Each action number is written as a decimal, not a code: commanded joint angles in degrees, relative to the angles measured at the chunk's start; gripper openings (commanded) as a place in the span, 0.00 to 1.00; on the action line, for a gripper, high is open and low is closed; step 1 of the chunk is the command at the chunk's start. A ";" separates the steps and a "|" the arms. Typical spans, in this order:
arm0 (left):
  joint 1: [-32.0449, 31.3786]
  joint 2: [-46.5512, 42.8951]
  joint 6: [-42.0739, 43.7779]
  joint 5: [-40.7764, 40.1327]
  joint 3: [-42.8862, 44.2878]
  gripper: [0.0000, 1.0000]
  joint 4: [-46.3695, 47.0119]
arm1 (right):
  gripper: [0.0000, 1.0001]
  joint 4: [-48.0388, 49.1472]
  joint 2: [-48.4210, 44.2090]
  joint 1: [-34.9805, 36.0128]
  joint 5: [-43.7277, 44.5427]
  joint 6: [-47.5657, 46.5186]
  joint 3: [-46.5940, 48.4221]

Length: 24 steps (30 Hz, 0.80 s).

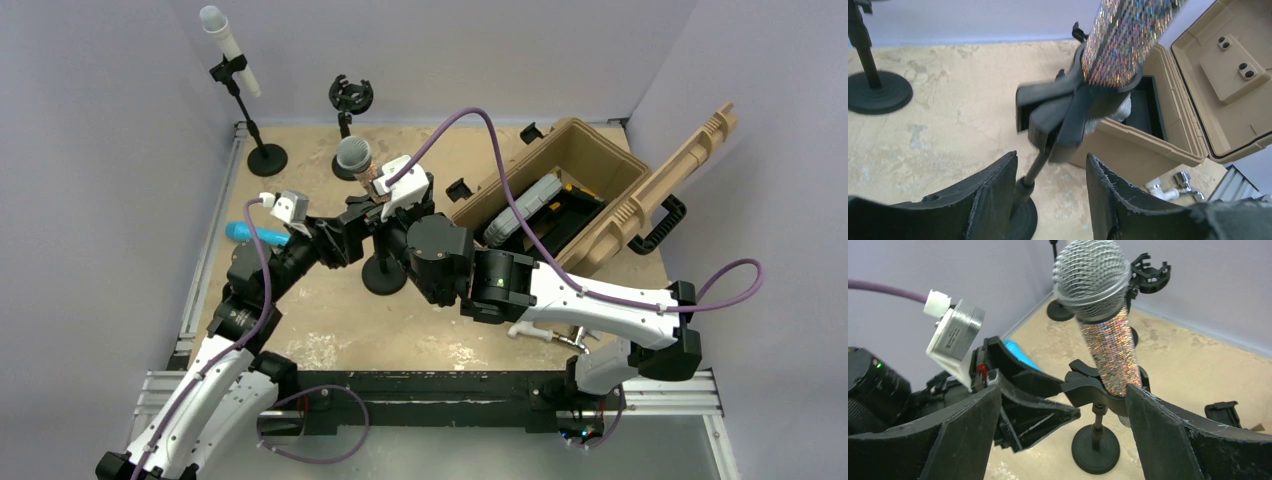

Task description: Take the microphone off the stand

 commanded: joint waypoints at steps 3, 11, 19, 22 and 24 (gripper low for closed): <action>-0.19 -4.37 -1.06 -0.64 3.60 0.70 -11.47 | 0.91 -3.87 3.06 -1.60 6.91 1.02 6.58; -0.07 -10.46 1.55 -4.85 7.00 0.81 -24.32 | 0.89 -2.86 5.35 -6.56 4.05 -2.37 8.05; -0.10 -17.33 5.23 -12.12 3.73 0.81 -20.40 | 0.85 3.44 6.24 -7.78 2.72 -11.86 6.52; -0.11 -17.93 7.54 -11.68 2.07 0.83 -16.68 | 0.83 3.81 7.27 -8.61 1.56 -13.02 7.43; -0.10 -16.98 8.55 -10.98 2.63 0.84 -16.02 | 0.81 3.66 7.89 -9.01 1.24 -13.51 8.02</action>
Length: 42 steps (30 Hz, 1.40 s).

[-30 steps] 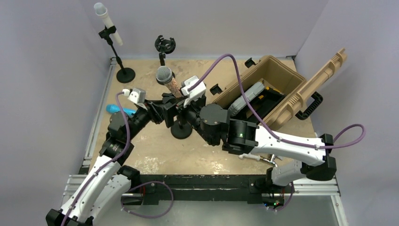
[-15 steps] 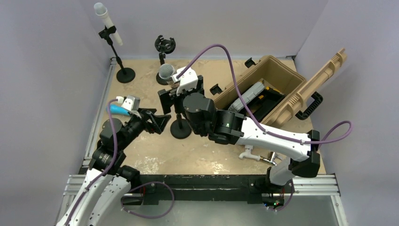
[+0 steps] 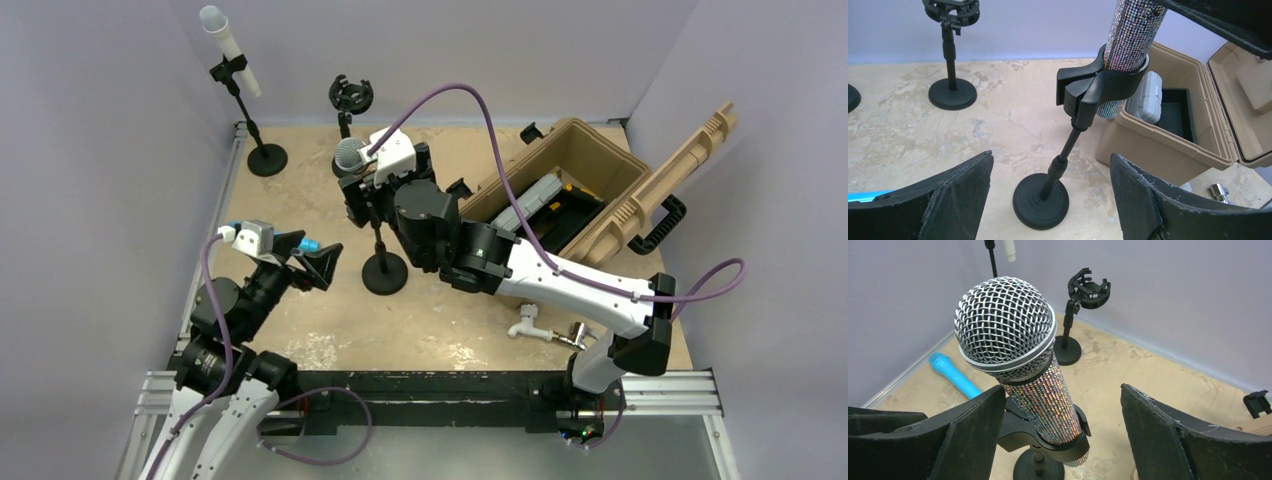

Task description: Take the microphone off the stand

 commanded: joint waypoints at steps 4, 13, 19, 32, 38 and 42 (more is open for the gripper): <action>-0.09 3.06 4.96 0.59 1.01 0.85 6.31 | 0.77 3.95 2.16 -1.26 -3.21 -4.10 2.49; -0.11 7.33 9.08 8.37 -1.32 0.95 12.16 | 0.57 6.65 3.10 -1.43 -4.63 -6.34 1.97; 4.85 13.87 10.12 19.24 -3.55 1.00 23.50 | 0.27 10.40 0.48 -1.76 -8.00 -7.99 -1.66; 11.10 27.98 18.26 35.86 -3.03 1.00 37.36 | 0.03 12.30 -1.94 -3.45 -10.49 -9.67 -4.58; 12.76 34.36 17.29 43.17 -0.69 0.97 43.16 | 0.02 11.87 -1.56 -3.64 -12.03 -9.40 -3.73; 15.88 35.62 12.93 43.95 -1.95 0.94 50.90 | 0.01 11.44 -1.53 -3.64 -12.07 -9.41 -3.60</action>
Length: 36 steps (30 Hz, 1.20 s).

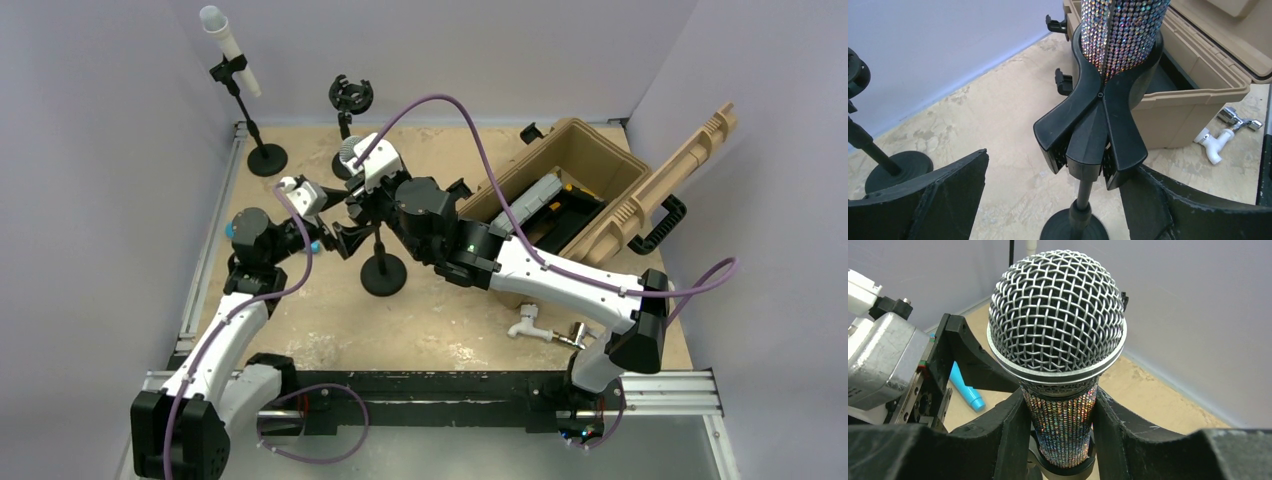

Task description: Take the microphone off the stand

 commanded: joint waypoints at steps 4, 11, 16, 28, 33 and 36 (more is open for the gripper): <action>2.60 0.56 -0.94 5.66 1.62 0.87 10.86 | 0.01 3.95 -2.21 -0.30 -1.73 -0.09 1.75; 2.50 0.00 -1.83 6.73 1.43 0.94 11.84 | 0.01 2.95 -1.66 -0.30 -1.99 -0.16 2.68; 2.52 1.18 -3.82 7.95 1.75 0.95 14.21 | 0.01 2.78 -1.62 -0.30 -2.14 -0.44 2.95; 0.51 -0.60 5.01 7.55 4.42 0.01 -0.20 | 0.00 2.13 -1.31 -0.29 -1.76 -0.58 4.24; -0.06 -1.75 6.71 6.08 4.49 0.00 -4.27 | 0.00 2.79 -2.30 -0.30 -2.39 -0.45 4.38; -0.44 -2.04 7.46 5.39 4.89 0.00 -6.40 | 0.00 2.81 -2.63 -0.30 -2.24 -0.28 5.58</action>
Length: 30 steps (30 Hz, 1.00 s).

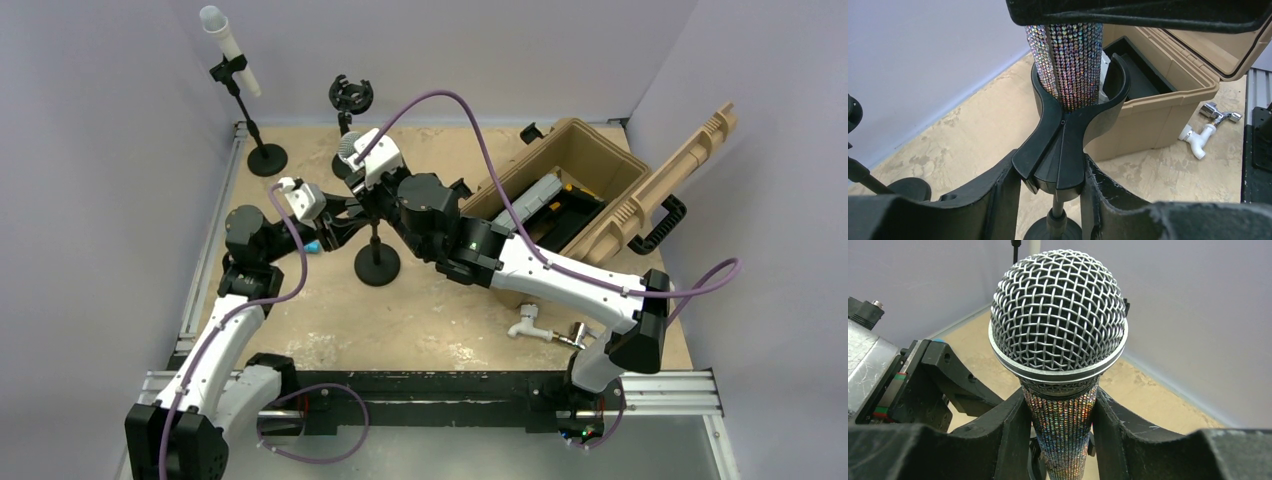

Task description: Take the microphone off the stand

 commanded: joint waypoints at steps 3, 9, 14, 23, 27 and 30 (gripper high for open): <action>-0.91 -0.67 5.73 -0.90 1.83 0.00 -5.52 | 0.00 2.15 -3.03 0.02 -0.25 -0.29 6.97; -1.48 -0.12 5.91 -0.68 1.99 0.00 -6.65 | 0.00 3.36 -6.31 0.05 -3.39 1.00 11.10; -1.61 -0.03 5.67 -0.08 2.24 0.00 -7.02 | 0.00 5.80 -7.44 0.04 -4.79 -0.14 13.27; -1.66 -2.27 2.76 -5.21 1.26 0.51 -5.28 | 0.00 6.48 -12.40 0.03 -3.23 1.12 8.73; -1.66 -5.12 0.28 -5.81 1.59 0.73 -3.90 | 0.00 5.96 -14.50 0.08 -3.75 3.17 4.30; -1.66 -6.84 -1.71 -5.35 2.19 0.79 -3.93 | 0.00 5.73 -16.22 0.03 -6.06 5.05 2.30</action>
